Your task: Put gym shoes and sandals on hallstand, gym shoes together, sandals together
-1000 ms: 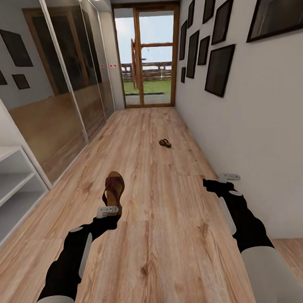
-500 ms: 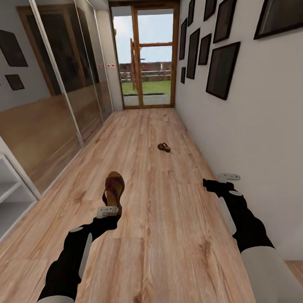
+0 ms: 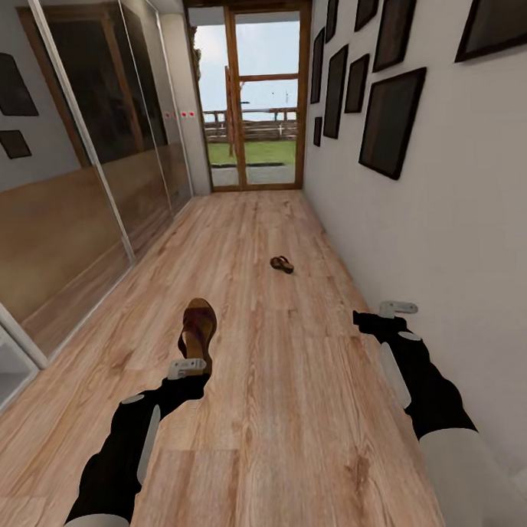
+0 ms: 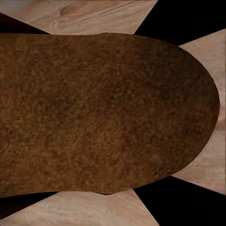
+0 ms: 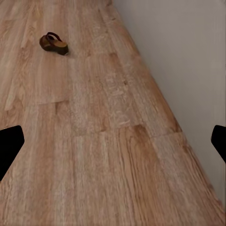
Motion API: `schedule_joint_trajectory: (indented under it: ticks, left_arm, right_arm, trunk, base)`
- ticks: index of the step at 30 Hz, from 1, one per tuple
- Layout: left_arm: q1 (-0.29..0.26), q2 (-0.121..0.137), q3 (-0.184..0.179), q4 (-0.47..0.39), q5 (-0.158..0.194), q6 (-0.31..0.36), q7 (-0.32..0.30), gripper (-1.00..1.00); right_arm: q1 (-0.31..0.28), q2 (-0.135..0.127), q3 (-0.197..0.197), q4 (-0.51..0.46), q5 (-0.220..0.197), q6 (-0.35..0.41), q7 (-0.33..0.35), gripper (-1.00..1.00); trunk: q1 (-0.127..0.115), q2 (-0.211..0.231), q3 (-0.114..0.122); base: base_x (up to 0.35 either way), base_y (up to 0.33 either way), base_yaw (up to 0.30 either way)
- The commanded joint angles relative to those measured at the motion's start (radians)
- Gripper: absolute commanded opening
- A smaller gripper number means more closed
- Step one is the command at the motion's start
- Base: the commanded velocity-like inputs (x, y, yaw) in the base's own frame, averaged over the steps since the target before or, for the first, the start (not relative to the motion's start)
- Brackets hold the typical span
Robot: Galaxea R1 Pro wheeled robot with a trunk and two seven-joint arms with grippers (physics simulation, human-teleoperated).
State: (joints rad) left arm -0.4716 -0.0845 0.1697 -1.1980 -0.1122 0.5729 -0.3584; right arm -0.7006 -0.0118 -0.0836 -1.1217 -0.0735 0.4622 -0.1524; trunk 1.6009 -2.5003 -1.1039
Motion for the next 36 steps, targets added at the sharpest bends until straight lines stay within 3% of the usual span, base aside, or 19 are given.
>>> schedule_joint_trajectory:
  ticks: [1, 5, 7, 8, 9, 10, 11, 14, 25, 31, 36]
  left_arm:
    - [-0.001, -0.001, 0.004, -0.002, -0.009, 0.004, -0.01, -1.0]
    - [-0.001, -0.001, 0.004, -0.002, -0.009, 0.004, -0.01, -1.0]
    - [0.0, -0.001, 0.004, -0.002, -0.009, 0.004, -0.01, -1.0]
    - [-0.001, -0.001, 0.004, -0.002, -0.009, 0.004, -0.01, -1.0]
    - [0.0, -0.001, 0.004, -0.002, -0.009, 0.004, -0.01, -1.0]
    - [0.0, -0.001, 0.004, -0.002, -0.009, 0.004, -0.01, -1.0]
    - [0.0, -0.001, 0.004, -0.002, -0.009, 0.004, -0.01, -1.0]
    - [0.0, -0.001, 0.004, -0.002, -0.009, 0.004, -0.01, -1.0]
    - [0.0, -0.001, 0.004, -0.002, -0.009, 0.004, -0.01, -1.0]
    - [0.0, -0.001, 0.002, -0.002, -0.009, 0.004, -0.01, -1.0]
    - [-0.001, -0.001, 0.002, -0.002, -0.009, 0.004, -0.01, -1.0]
  right_arm:
    - [0.0, 0.0, 0.002, -0.001, -0.008, 0.004, -0.006, 1.0]
    - [0.0, 0.0, 0.007, -0.001, -0.015, 0.004, -0.002, 1.0]
    - [0.0, 0.0, 0.032, 0.0, -0.016, 0.005, -0.002, 1.0]
    - [0.0, 0.0, 0.066, 0.0, -0.017, 0.006, 0.001, 1.0]
    - [0.0, -0.001, 0.186, 0.0, -0.019, 0.009, 0.025, 1.0]
    - [0.0, -0.001, 0.233, 0.001, -0.019, 0.009, 0.033, 1.0]
    - [0.0, -0.002, 0.27, 0.002, -0.02, 0.01, 0.039, 1.0]
    - [0.0, -0.004, 0.322, 0.003, -0.02, 0.011, 0.048, 1.0]
    - [0.0, -0.003, 0.338, 0.014, -0.023, 0.012, 0.059, 1.0]
    - [0.0, -0.007, 0.333, 0.018, -0.047, 0.012, 0.184, 1.0]
    - [0.0, -0.003, 0.334, 0.019, -0.072, 0.011, 0.222, 1.0]
  trunk:
    - [0.0, 0.0, -0.001]
    - [0.0, 0.0, -0.001]
    - [0.0, 0.0, -0.001]
    - [0.0, 0.0, -0.001]
    - [0.0, 0.0, -0.001]
    - [0.0, 0.0, -0.001]
    - [0.0, 0.0, -0.001]
    - [0.0, 0.0, -0.001]
    - [0.0, 0.0, -0.001]
    - [0.0, 0.0, -0.001]
    - [0.0, 0.0, -0.001]
  base:
    - [0.348, -0.094, 0.0]
    - [0.348, -0.094, 0.0]
    - [0.347, -0.094, 0.0]
    - [0.347, -0.094, 0.0]
    - [0.347, -0.094, 0.0]
    - [0.347, -0.094, 0.0]
    - [0.347, -0.094, 0.0]
    - [0.347, -0.094, 0.0]
    - [0.348, -0.094, 0.0]
    - [0.348, -0.094, 0.0]
    - [0.347, -0.094, 0.0]
